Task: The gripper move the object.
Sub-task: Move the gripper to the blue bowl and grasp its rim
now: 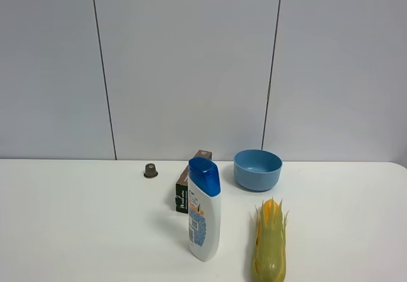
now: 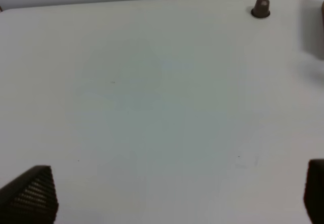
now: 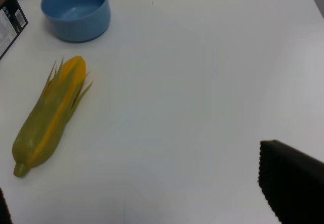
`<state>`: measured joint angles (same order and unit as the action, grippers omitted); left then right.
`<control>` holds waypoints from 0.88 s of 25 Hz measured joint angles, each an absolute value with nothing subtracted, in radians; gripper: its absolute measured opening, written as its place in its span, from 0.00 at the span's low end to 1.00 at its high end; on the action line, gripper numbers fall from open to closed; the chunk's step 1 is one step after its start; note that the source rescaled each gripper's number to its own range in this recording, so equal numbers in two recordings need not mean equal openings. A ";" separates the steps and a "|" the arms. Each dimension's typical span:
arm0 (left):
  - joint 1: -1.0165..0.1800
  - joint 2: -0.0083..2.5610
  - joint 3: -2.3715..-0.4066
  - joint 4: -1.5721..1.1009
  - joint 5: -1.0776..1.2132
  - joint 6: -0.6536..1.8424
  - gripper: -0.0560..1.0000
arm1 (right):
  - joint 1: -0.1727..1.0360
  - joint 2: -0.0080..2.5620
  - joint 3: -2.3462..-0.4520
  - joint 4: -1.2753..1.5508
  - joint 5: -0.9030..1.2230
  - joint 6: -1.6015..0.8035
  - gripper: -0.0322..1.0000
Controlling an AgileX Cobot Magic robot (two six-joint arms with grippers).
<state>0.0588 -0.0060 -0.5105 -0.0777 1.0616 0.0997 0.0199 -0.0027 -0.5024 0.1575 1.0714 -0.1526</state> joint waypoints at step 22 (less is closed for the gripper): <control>0.059 -0.006 -0.511 -0.078 1.062 0.100 1.00 | 0.020 -0.003 -0.502 0.235 1.039 -0.093 1.00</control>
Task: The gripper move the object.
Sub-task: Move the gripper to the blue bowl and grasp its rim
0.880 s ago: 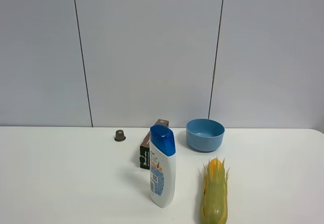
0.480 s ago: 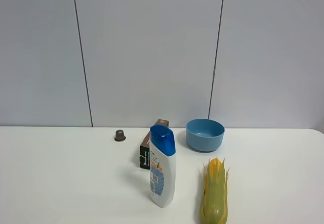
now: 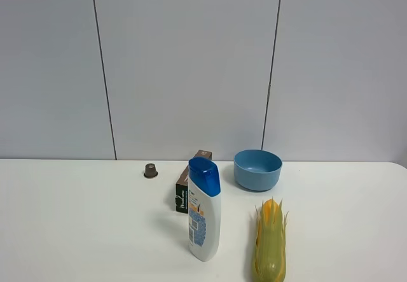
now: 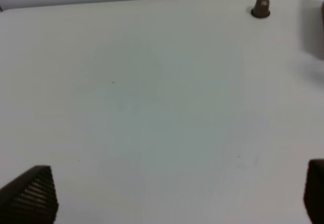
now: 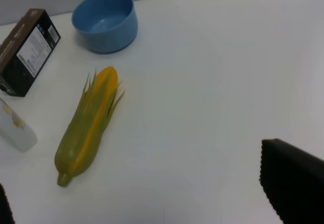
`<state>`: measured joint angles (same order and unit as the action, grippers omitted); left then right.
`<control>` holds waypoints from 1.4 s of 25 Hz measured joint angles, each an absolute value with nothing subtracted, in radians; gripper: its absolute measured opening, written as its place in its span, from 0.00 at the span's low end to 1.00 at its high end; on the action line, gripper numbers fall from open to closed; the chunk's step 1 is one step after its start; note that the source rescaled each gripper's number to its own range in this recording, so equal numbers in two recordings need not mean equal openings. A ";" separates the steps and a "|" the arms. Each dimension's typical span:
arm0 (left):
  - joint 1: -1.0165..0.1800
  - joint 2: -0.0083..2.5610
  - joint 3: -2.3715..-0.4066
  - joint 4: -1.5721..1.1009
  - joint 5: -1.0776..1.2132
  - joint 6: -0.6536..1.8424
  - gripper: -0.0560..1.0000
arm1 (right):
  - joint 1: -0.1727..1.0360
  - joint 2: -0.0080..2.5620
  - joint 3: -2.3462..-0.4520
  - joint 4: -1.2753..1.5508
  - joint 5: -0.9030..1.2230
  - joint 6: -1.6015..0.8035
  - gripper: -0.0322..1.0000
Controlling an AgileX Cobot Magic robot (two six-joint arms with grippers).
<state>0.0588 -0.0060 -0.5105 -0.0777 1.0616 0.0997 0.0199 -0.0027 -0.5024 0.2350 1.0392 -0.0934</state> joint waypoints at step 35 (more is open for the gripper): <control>0.059 -0.006 -0.511 -0.077 1.062 0.100 1.00 | 0.144 1.229 -1.236 0.058 0.937 -0.072 1.00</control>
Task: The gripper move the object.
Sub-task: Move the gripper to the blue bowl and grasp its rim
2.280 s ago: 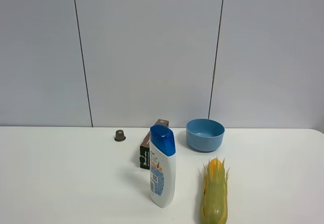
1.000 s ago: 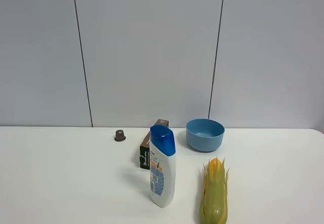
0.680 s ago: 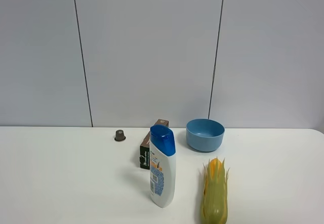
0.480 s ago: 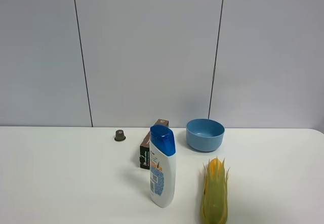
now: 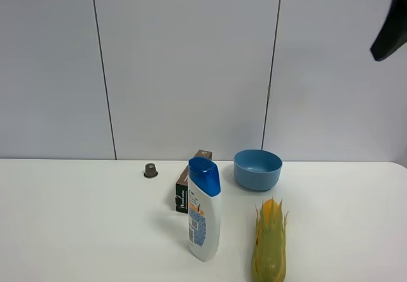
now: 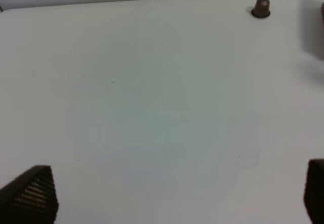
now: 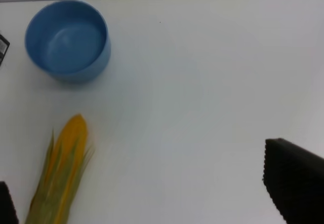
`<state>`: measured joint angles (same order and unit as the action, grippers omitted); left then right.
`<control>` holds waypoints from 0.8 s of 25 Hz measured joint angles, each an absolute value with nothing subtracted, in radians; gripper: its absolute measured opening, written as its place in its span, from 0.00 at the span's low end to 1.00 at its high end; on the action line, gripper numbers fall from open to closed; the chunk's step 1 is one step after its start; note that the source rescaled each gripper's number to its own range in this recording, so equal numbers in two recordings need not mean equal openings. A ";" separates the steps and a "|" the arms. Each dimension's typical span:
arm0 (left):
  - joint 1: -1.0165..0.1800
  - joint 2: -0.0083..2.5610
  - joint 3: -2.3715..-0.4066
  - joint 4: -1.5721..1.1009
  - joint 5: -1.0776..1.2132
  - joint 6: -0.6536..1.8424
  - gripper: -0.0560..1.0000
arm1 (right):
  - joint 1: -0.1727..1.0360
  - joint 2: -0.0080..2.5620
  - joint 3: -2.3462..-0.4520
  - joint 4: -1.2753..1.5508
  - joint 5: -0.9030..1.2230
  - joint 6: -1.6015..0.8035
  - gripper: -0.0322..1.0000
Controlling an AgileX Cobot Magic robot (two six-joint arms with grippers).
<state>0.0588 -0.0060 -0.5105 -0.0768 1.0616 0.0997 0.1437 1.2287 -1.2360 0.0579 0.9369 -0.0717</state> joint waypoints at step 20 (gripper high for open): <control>0.059 -0.006 -0.511 -0.077 1.062 0.100 1.00 | 0.182 1.744 -1.411 -0.076 0.731 0.124 0.98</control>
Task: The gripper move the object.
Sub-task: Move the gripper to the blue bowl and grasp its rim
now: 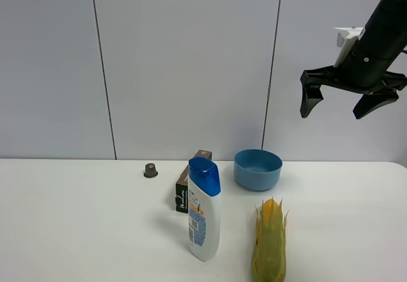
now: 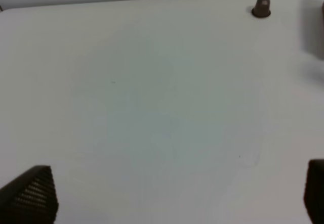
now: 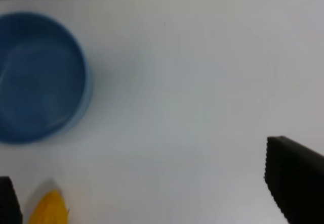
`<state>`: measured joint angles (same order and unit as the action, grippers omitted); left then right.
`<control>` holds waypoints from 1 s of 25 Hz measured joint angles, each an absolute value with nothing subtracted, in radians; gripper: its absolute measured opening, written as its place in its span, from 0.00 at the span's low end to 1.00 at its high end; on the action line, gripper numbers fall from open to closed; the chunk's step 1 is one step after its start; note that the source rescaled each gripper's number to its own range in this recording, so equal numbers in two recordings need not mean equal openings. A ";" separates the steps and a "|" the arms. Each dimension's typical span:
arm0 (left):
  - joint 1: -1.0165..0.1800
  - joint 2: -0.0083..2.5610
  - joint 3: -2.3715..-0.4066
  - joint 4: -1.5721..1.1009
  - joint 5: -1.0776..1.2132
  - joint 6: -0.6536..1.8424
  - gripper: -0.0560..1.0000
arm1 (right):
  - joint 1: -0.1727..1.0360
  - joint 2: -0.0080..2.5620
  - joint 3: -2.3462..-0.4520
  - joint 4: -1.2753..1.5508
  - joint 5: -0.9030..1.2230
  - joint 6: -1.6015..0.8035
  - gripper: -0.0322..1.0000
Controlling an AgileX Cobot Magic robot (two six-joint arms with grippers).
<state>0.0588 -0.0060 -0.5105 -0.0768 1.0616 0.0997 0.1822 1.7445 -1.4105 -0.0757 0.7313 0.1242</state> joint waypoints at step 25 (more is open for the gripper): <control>0.059 -0.006 -0.511 -0.077 1.062 0.100 1.00 | 0.244 2.083 -1.411 -0.082 0.367 0.289 0.95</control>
<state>0.0588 -0.0060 -0.5105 -0.0768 1.0616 0.0997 0.2442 2.0835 -1.4113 -0.0821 0.3675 0.2887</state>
